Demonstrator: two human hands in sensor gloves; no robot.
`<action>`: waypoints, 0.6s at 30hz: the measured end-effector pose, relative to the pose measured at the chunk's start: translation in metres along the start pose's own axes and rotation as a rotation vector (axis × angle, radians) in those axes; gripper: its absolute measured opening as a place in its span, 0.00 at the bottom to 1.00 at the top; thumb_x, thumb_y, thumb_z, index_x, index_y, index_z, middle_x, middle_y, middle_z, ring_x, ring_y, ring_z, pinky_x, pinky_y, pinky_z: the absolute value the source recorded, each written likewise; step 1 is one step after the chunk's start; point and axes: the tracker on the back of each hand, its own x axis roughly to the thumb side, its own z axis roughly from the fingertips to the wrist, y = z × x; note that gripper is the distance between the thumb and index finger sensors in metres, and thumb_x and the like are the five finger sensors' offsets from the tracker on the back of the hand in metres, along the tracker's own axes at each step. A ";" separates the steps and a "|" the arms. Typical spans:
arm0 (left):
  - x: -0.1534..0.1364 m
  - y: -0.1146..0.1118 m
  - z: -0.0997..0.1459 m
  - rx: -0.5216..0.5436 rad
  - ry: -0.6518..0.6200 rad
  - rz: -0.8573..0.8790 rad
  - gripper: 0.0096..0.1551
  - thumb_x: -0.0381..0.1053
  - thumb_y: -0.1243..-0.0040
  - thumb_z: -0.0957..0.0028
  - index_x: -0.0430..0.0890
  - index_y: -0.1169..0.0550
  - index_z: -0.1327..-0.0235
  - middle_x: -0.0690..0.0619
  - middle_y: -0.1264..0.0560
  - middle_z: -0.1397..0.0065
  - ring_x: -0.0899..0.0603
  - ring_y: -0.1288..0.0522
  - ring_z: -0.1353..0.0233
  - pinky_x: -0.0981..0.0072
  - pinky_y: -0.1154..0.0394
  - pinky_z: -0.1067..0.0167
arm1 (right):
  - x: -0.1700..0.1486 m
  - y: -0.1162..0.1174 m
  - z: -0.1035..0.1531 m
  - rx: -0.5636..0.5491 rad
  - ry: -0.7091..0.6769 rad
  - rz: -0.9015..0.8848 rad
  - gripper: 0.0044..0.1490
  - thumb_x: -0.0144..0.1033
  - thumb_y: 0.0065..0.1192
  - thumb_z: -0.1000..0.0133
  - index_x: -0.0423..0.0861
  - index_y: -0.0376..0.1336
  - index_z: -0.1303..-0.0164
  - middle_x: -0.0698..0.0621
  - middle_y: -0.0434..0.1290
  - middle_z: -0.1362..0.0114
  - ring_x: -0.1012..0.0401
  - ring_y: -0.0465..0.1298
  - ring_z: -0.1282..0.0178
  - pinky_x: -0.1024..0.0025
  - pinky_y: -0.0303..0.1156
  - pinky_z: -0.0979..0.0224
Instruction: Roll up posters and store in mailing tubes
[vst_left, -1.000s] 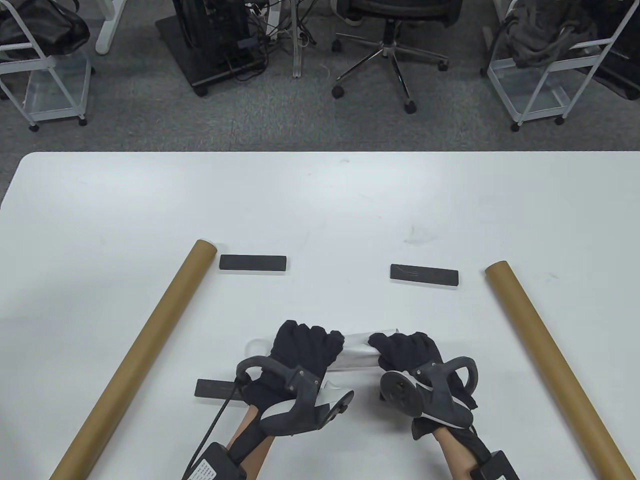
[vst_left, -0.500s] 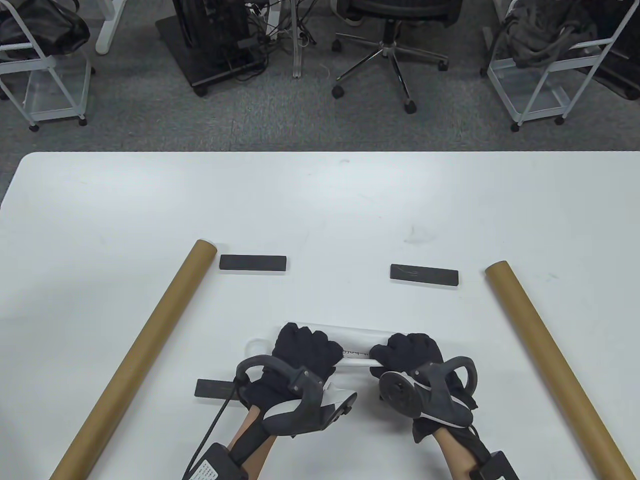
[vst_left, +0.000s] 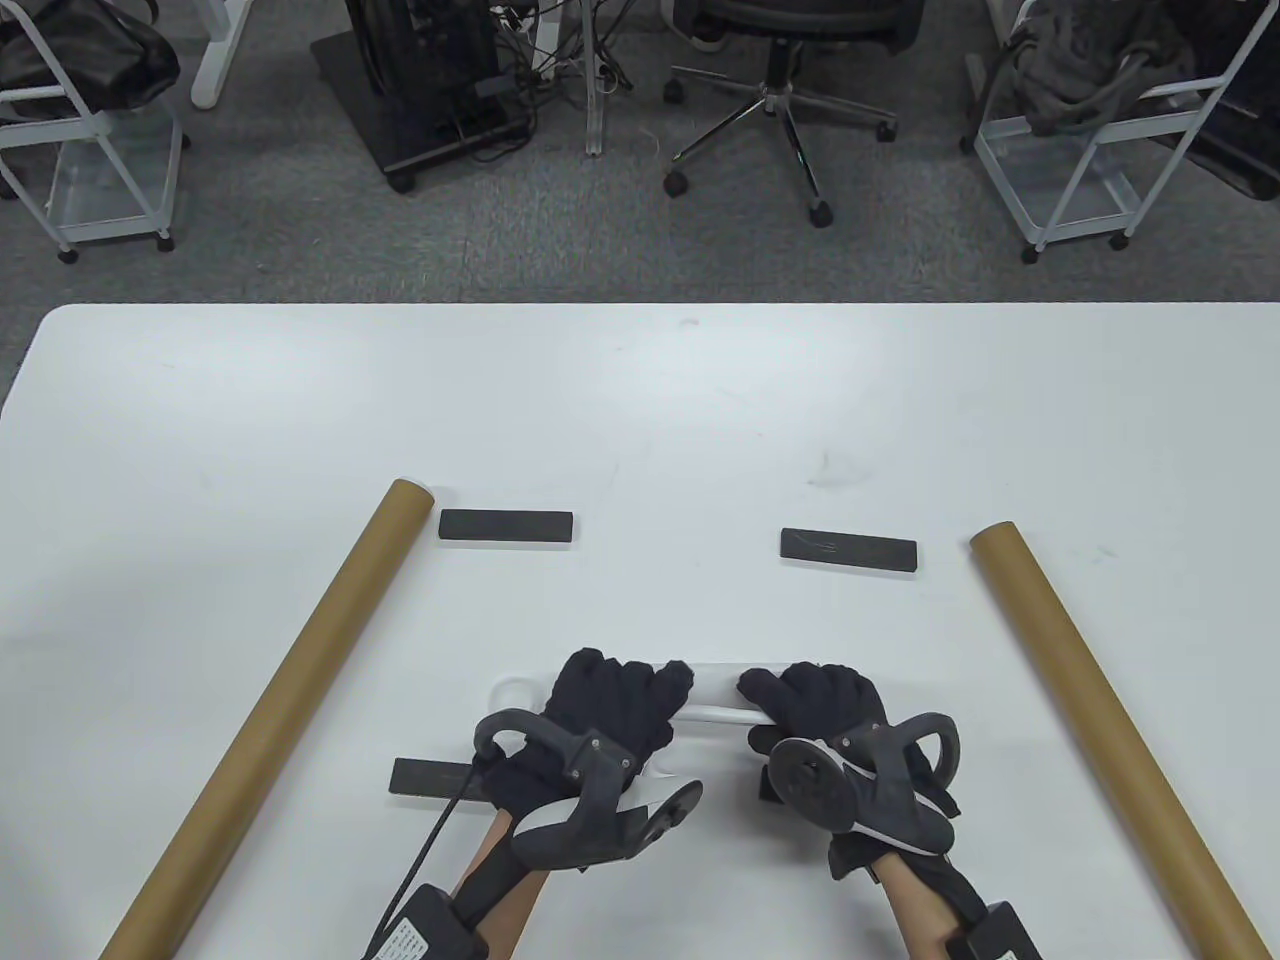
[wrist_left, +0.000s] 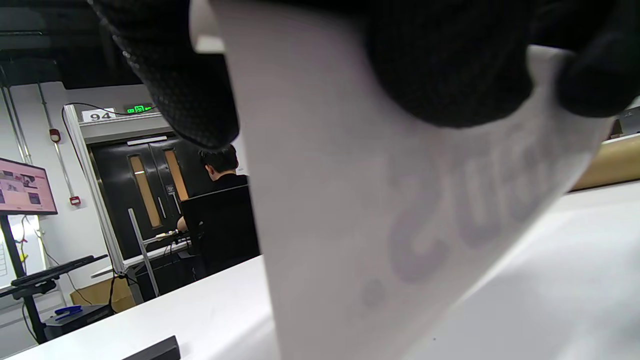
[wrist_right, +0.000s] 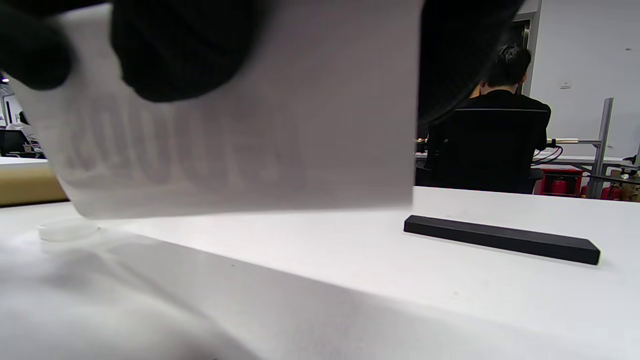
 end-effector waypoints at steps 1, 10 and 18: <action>0.000 -0.001 0.000 -0.011 0.004 -0.010 0.29 0.61 0.36 0.57 0.60 0.20 0.39 0.67 0.14 0.46 0.56 0.11 0.49 0.56 0.18 0.30 | 0.001 0.000 0.000 -0.006 -0.003 0.000 0.34 0.46 0.63 0.52 0.50 0.65 0.34 0.55 0.77 0.43 0.54 0.80 0.48 0.44 0.74 0.28; 0.003 -0.004 -0.002 -0.064 0.001 -0.022 0.28 0.56 0.58 0.44 0.60 0.28 0.29 0.61 0.20 0.43 0.50 0.20 0.47 0.45 0.26 0.26 | 0.001 0.004 -0.002 0.079 0.013 -0.042 0.31 0.40 0.53 0.44 0.47 0.61 0.29 0.49 0.74 0.36 0.50 0.78 0.43 0.38 0.70 0.28; 0.010 -0.005 -0.003 -0.091 -0.035 -0.098 0.21 0.60 0.37 0.52 0.63 0.22 0.44 0.65 0.20 0.51 0.53 0.19 0.51 0.49 0.23 0.28 | 0.004 0.004 -0.002 0.084 -0.008 0.006 0.24 0.44 0.59 0.46 0.54 0.66 0.39 0.53 0.75 0.45 0.52 0.77 0.51 0.39 0.71 0.28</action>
